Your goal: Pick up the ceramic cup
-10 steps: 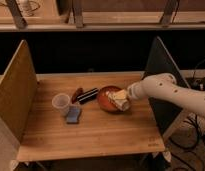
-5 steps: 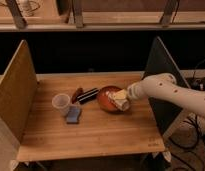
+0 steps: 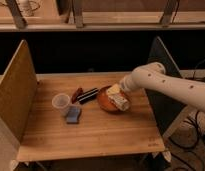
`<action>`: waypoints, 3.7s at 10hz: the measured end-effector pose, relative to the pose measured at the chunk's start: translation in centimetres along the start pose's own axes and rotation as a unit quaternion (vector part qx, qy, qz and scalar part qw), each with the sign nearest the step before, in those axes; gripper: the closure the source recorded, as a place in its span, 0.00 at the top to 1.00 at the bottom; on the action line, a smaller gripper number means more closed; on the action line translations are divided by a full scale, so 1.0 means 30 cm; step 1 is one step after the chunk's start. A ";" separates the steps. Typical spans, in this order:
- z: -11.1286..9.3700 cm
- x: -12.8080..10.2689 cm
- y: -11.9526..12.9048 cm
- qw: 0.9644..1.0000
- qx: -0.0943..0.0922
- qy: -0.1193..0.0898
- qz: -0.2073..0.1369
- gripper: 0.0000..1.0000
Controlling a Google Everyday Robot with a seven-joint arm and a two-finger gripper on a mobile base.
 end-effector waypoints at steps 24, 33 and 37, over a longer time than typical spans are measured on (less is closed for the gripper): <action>0.518 -0.259 0.816 0.953 -0.155 0.074 -0.248 0.80; 0.664 -0.222 0.819 0.948 -0.190 0.123 -0.222 0.77; 0.677 -0.213 0.824 0.946 -0.221 0.128 -0.201 0.37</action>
